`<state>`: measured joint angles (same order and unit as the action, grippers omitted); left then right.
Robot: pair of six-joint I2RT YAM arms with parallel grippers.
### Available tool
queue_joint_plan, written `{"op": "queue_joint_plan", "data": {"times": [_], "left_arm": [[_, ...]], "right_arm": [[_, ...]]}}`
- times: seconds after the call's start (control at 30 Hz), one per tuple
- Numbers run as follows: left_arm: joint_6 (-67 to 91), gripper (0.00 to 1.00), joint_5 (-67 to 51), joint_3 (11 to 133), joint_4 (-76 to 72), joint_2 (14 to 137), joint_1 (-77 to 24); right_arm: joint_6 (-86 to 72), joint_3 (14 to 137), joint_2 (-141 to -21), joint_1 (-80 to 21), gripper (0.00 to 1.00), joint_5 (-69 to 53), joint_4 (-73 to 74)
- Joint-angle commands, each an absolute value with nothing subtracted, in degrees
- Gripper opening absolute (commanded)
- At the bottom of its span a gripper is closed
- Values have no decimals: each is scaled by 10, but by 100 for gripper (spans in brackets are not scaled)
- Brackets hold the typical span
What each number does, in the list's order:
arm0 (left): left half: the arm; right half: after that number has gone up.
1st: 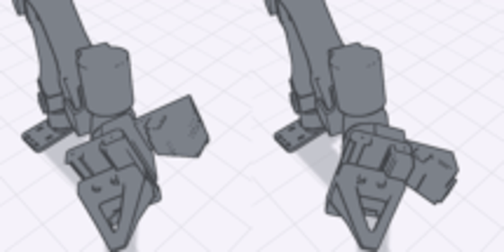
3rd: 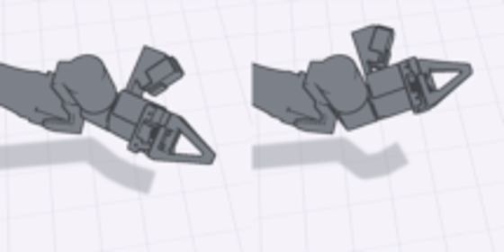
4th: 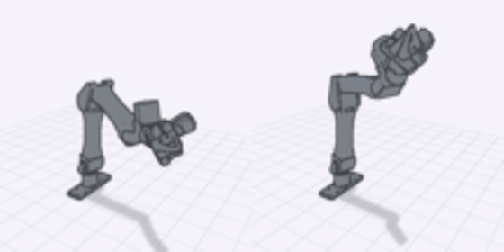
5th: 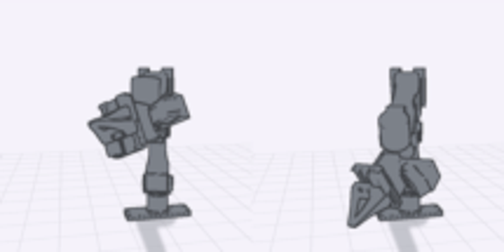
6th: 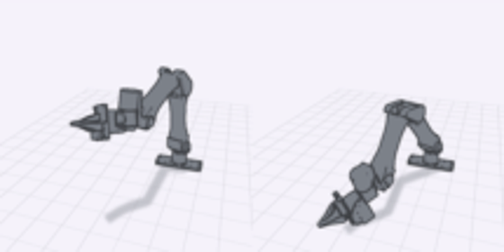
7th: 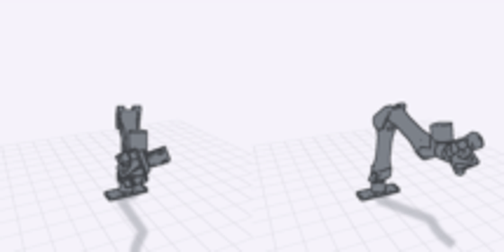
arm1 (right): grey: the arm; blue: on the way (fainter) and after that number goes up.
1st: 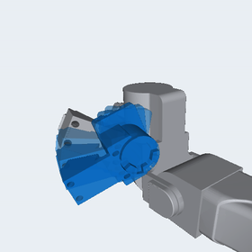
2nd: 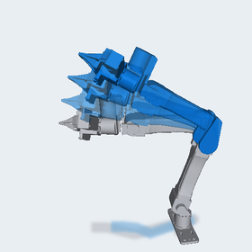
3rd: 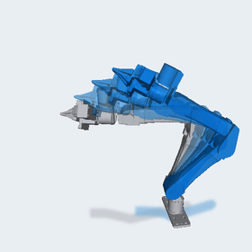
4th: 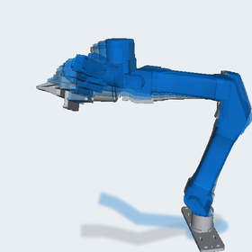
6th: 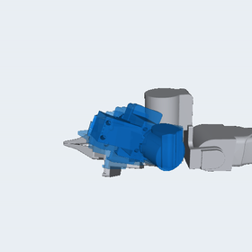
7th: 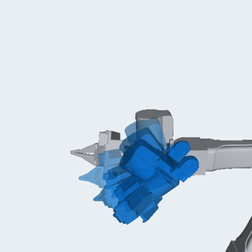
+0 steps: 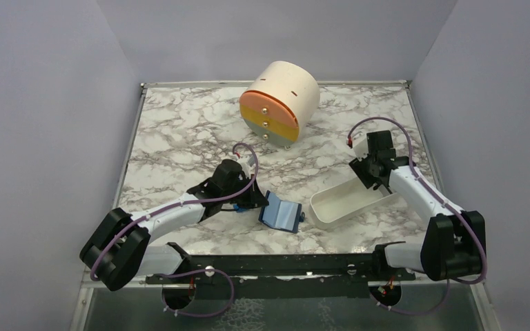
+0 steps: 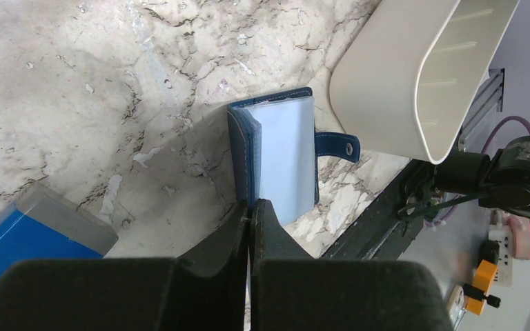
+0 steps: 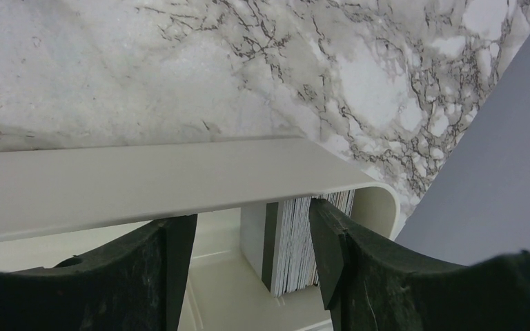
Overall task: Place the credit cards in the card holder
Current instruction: Adjust the storage box at the center of the board, then pick up the credit card from the storage box.
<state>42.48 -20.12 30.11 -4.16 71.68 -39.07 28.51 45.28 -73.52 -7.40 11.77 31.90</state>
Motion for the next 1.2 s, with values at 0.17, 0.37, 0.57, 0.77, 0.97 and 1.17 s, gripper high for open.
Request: {"op": "queue_joint_plan", "data": {"times": [0.17, 0.37, 0.57, 0.77, 0.97, 1.17], "left_arm": [[417, 0, -210, 313, -41, 712, -388], [417, 0, -210, 311, -41, 709, -388], [415, 0, -209, 313, -39, 705, -388], [414, 0, -210, 314, -35, 703, -387], [415, 0, -211, 312, -38, 703, -387], [415, 0, -210, 312, -39, 701, -387]], "right_arm": [[288, 423, -740, -71, 62, 201, 302], [300, 409, -746, -70, 62, 222, 265], [310, 407, -766, -69, 60, 241, 239], [316, 404, -768, -67, 55, 250, 231], [318, 404, -759, -65, 42, 258, 229], [320, 409, -753, -65, 31, 261, 231]]}}
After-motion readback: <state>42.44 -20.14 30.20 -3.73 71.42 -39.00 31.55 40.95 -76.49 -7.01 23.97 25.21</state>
